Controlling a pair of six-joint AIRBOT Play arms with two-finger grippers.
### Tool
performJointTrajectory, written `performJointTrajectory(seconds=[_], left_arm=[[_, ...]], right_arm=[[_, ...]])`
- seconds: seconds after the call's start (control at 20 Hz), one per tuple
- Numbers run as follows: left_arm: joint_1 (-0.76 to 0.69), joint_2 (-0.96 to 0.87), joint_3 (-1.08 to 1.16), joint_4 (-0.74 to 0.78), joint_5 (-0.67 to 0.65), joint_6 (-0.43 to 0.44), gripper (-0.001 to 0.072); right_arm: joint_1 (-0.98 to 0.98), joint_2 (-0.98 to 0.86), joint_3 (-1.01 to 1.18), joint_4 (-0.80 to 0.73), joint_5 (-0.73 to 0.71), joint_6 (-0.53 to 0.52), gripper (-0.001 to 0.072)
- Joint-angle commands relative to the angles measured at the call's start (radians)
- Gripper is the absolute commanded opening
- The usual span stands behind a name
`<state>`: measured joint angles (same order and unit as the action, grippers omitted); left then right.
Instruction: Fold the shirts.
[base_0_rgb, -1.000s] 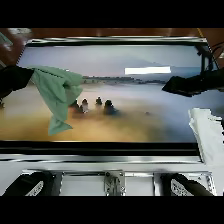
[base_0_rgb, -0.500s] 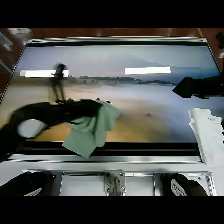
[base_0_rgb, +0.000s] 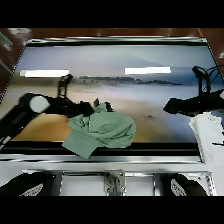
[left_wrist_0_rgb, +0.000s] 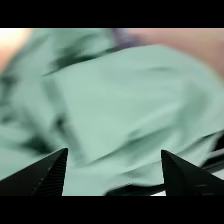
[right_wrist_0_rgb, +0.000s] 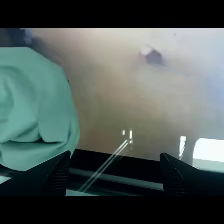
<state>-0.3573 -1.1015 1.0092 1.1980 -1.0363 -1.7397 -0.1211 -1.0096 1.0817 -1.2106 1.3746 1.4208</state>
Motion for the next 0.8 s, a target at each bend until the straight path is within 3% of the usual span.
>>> performJointTrajectory(seconds=[0.0,0.2,0.45,0.75], left_arm=[[0.307,0.113,-0.159,0.035,-0.249,0.108,0.0705],[0.515,0.188,-0.463,-0.012,-0.164,0.161,0.0705],[0.5,0.093,-0.549,-0.256,0.103,0.282,0.0705],[0.538,-0.026,-0.526,-0.232,0.097,0.364,0.0704]], right_arm=[[-0.001,-0.038,-0.084,0.003,-0.046,0.008,0.0683],[0.0,-0.157,-0.085,0.081,-0.048,0.002,0.0683],[0.0,-0.296,-0.085,0.201,-0.034,-0.05,0.068],[0.0,-0.319,-0.085,0.215,-0.011,-0.053,0.0681]])
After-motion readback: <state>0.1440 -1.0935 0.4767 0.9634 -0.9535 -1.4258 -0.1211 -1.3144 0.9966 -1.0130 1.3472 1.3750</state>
